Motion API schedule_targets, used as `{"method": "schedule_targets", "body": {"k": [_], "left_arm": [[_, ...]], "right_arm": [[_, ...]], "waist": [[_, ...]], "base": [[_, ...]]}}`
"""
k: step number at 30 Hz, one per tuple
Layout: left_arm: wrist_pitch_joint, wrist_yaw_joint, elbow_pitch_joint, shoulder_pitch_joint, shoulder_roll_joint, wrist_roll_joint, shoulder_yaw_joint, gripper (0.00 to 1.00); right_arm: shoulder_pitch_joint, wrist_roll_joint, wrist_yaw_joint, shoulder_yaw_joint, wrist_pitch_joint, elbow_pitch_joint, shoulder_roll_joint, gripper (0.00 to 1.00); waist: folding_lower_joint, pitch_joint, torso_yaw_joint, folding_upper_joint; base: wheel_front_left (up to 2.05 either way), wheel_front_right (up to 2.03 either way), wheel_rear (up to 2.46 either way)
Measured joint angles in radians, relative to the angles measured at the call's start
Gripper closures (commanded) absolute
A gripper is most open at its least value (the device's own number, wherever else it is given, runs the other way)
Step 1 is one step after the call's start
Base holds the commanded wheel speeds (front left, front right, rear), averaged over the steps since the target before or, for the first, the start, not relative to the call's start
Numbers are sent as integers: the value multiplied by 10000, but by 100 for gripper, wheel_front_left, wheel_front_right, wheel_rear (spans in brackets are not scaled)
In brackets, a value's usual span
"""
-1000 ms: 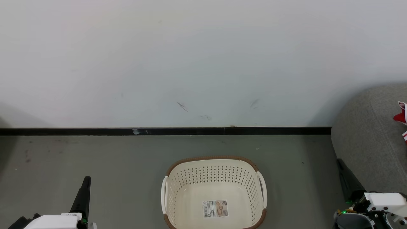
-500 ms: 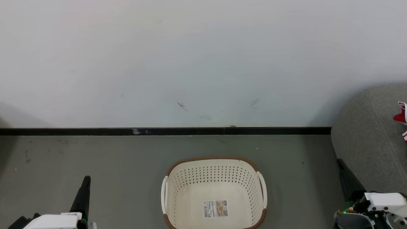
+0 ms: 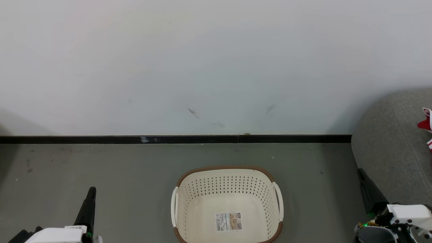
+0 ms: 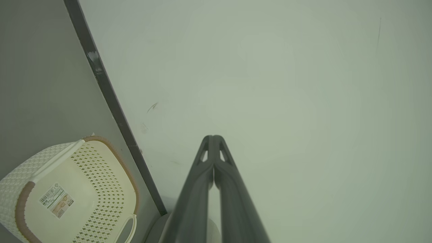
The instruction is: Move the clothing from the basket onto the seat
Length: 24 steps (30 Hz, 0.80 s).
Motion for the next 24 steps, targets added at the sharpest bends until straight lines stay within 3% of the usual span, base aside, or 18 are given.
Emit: {"method": "schedule_targets", "body": {"k": [24], "left_arm": [[2,-42,17,-6,-4,0,15,100]], "right_arm": [[-24,-10,0,-33,84,10,15,100]], "waist": [[-1,0,0,0]], "base": [[0,0,0]]}}
